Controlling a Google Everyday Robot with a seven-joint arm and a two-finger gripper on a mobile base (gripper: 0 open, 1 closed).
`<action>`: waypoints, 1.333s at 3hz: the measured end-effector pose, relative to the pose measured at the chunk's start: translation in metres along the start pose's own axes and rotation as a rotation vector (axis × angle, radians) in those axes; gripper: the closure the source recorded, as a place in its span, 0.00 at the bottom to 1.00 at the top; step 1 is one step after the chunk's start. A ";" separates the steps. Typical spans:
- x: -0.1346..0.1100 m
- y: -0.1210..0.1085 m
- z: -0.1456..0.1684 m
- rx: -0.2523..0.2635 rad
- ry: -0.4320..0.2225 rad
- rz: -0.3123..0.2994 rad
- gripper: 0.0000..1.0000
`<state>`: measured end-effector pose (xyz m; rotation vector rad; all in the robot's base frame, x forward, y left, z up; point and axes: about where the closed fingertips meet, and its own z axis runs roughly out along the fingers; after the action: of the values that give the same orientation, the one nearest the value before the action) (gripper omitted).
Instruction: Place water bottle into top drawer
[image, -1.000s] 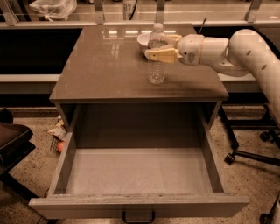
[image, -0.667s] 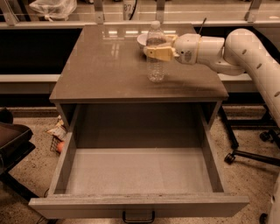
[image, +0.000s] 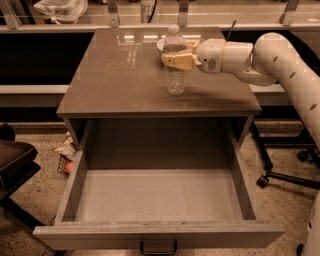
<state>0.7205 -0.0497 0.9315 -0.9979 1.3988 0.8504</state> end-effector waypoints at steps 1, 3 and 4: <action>-0.021 0.010 0.002 -0.018 0.038 -0.025 1.00; -0.069 0.082 -0.034 0.023 0.048 -0.081 1.00; -0.081 0.136 -0.053 0.063 0.042 -0.110 1.00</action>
Offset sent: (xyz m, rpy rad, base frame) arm -0.0984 0.0101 0.0579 -0.0992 -0.0121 0.0210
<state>0.5732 -0.0403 1.0086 -1.0393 1.3844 0.7040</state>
